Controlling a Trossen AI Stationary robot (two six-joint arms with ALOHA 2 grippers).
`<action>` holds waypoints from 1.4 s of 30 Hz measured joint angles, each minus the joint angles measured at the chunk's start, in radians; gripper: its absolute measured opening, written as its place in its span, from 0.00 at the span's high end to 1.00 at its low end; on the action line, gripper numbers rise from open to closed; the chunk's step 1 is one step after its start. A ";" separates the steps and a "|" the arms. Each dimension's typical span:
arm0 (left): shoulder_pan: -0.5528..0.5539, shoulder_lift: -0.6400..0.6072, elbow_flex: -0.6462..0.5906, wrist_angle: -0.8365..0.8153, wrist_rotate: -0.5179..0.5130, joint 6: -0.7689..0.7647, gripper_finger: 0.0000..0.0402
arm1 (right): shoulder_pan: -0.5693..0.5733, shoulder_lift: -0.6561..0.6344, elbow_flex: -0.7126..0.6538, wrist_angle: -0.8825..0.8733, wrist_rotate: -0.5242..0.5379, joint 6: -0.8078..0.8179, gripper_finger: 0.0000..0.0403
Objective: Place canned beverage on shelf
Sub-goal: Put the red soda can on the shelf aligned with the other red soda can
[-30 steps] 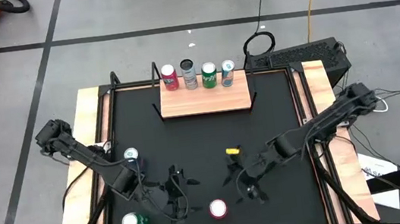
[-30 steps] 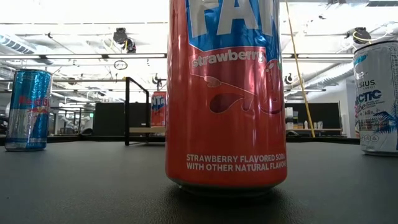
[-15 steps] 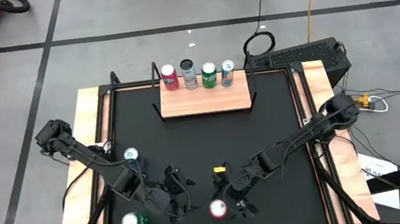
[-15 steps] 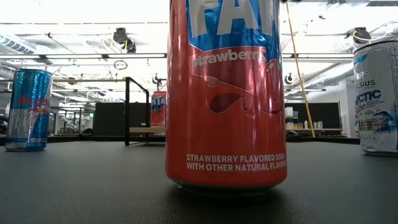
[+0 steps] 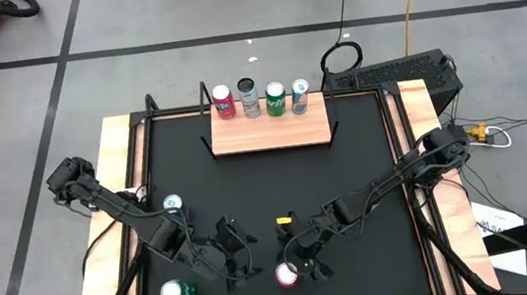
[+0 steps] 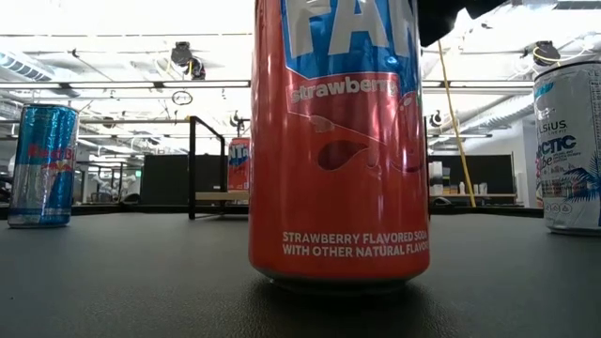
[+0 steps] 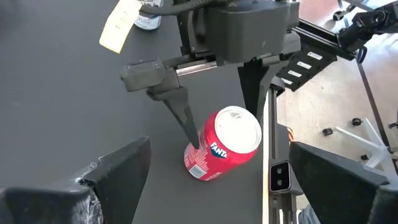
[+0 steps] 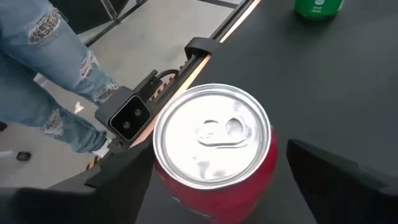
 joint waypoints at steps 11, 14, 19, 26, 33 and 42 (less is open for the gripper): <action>0.032 -0.071 0.000 -0.118 -0.024 -0.024 0.06 | -0.019 0.048 0.002 0.086 -0.050 0.021 0.29; 0.042 -0.101 -0.001 -0.161 -0.026 -0.038 0.06 | -0.019 0.069 0.003 0.143 -0.051 0.043 0.28; 0.042 -0.139 -0.001 -0.221 -0.034 -0.053 0.06 | -0.025 0.080 0.002 0.170 -0.055 0.052 0.22; 0.042 -0.145 -0.001 -0.280 -0.033 -0.052 0.06 | -0.030 0.082 0.000 0.160 -0.050 0.050 0.14; 0.053 -0.145 -0.001 -0.320 -0.034 -0.046 0.06 | -0.030 0.094 0.000 0.211 -0.049 0.049 0.14; 0.045 -0.145 -0.001 -0.321 -0.024 -0.052 0.06 | -0.030 0.115 0.000 0.238 -0.071 0.047 0.13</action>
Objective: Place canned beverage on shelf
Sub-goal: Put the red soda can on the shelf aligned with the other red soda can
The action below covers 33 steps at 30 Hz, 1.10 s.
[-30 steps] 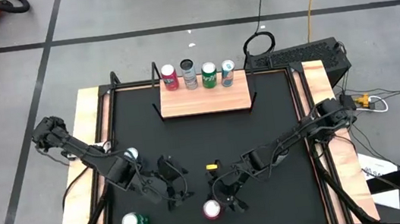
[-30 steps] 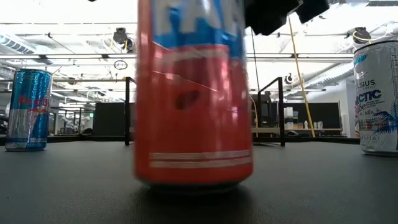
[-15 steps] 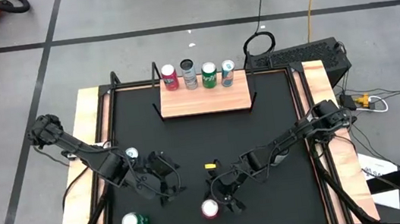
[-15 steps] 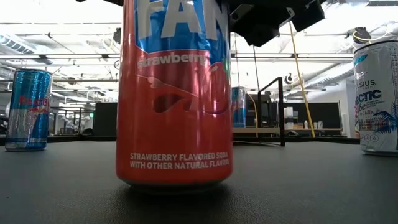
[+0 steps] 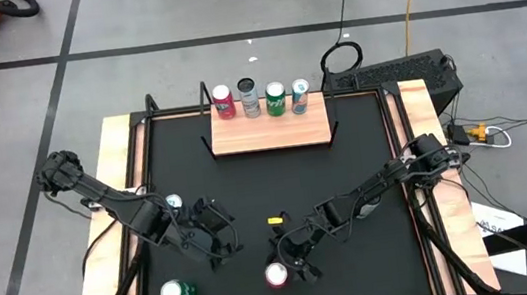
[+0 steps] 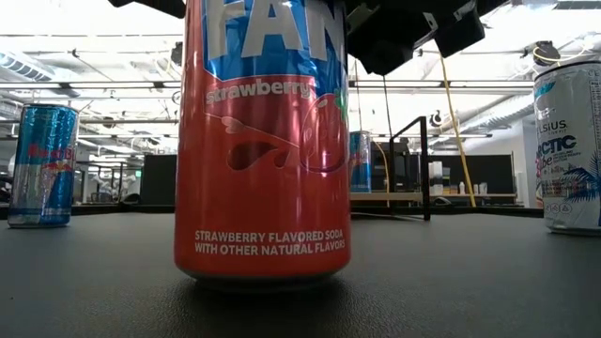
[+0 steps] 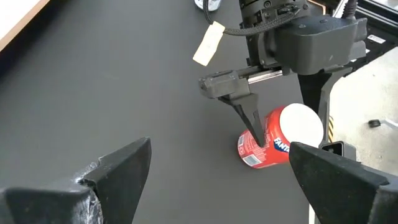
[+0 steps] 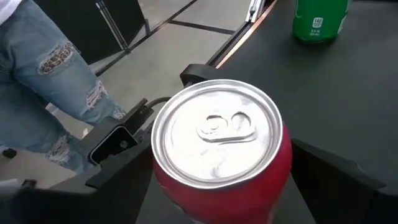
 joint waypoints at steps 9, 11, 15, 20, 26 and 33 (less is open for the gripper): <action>-0.001 0.000 0.000 -0.011 -0.002 -0.001 0.06 | -0.011 0.000 0.000 0.032 -0.001 0.049 0.26; -0.001 0.000 0.000 -0.010 -0.002 -0.001 0.06 | -0.019 0.000 0.000 0.036 0.000 0.059 0.31; -0.001 -0.007 0.000 -0.016 -0.003 -0.001 0.06 | -0.046 -0.006 0.000 0.035 0.005 0.100 0.32; 0.002 -0.062 0.000 -0.056 -0.053 -0.051 0.06 | -0.092 -0.082 -0.002 0.007 0.082 0.103 0.32; 0.008 -0.146 0.000 -0.219 -0.161 -0.141 0.06 | -0.212 -0.203 0.000 -0.099 0.104 0.096 0.32; 0.081 -0.173 0.001 -0.271 -0.194 -0.086 0.06 | -0.412 -0.235 0.097 -0.310 0.109 0.044 0.32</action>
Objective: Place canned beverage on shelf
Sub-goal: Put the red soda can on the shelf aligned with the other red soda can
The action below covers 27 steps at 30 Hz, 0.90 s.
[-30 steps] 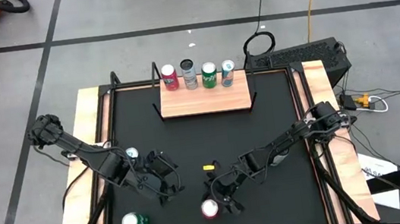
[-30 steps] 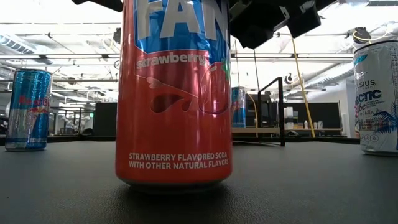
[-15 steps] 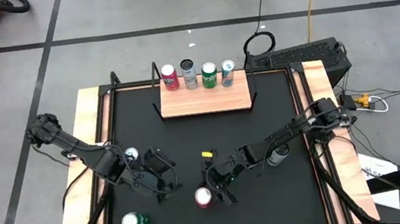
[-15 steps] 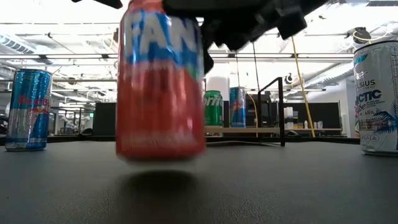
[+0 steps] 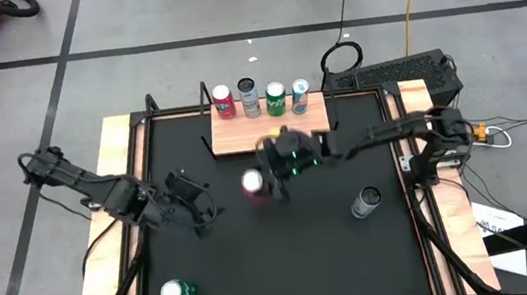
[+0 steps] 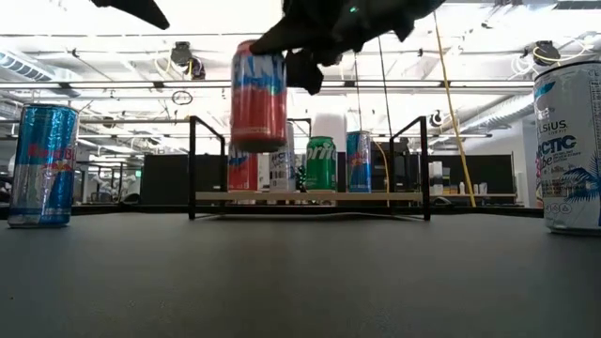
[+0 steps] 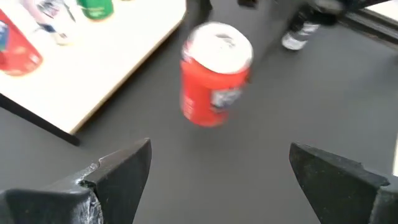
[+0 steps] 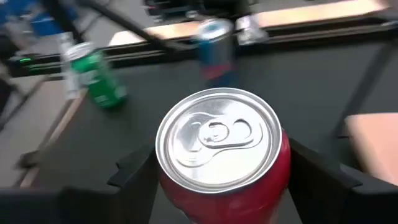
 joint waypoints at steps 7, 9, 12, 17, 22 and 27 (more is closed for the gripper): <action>0.139 -0.015 0.000 -0.059 0.002 0.036 0.06 | -0.173 0.066 0.147 -0.045 -0.009 -0.020 0.32; 0.181 -0.033 0.000 -0.092 0.002 0.036 0.06 | -0.219 0.092 0.169 -0.040 -0.003 -0.017 0.32; 0.236 -0.069 0.000 -0.146 0.006 0.046 0.06 | -0.274 0.146 0.201 -0.044 0.007 -0.017 0.32; 0.312 -0.139 0.000 -0.163 0.005 0.150 0.06 | -0.321 0.235 0.281 -0.048 -0.004 -0.017 0.31; 0.395 -0.187 0.000 -0.163 0.000 0.221 0.06 | -0.336 0.321 0.394 -0.072 -0.005 -0.017 0.31; 0.443 -0.213 0.000 -0.163 0.002 0.268 0.06 | -0.349 0.385 0.450 -0.066 -0.009 -0.009 0.31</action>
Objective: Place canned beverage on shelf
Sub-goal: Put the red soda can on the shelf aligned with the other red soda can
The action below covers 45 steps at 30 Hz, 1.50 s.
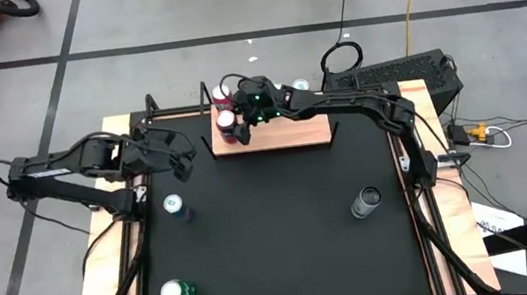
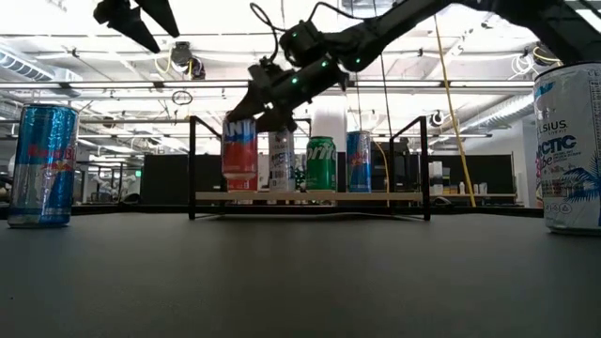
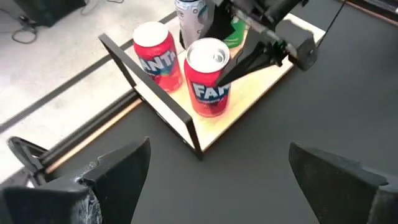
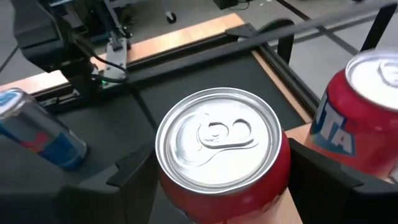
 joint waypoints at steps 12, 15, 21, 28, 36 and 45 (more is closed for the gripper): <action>0.050 -0.006 0.000 0.000 0.005 0.065 0.06 | -0.014 0.049 0.015 0.044 -0.024 0.017 0.31; 0.059 -0.006 0.000 0.000 0.005 0.065 0.06 | -0.014 0.049 0.015 0.050 -0.024 0.018 0.30; 0.066 -0.006 0.000 0.000 0.007 0.065 0.06 | -0.014 0.048 0.015 0.054 -0.024 0.018 0.20; 0.066 -0.006 0.000 0.000 0.010 0.065 0.06 | -0.014 0.044 0.018 0.078 -0.024 0.061 0.13; 0.066 -0.006 0.000 0.000 0.037 0.062 0.06 | -0.008 0.011 0.016 0.042 -0.023 0.113 0.13; 0.066 -0.006 0.000 0.001 0.036 0.061 0.06 | 0.006 -0.084 0.016 -0.011 -0.020 0.096 0.21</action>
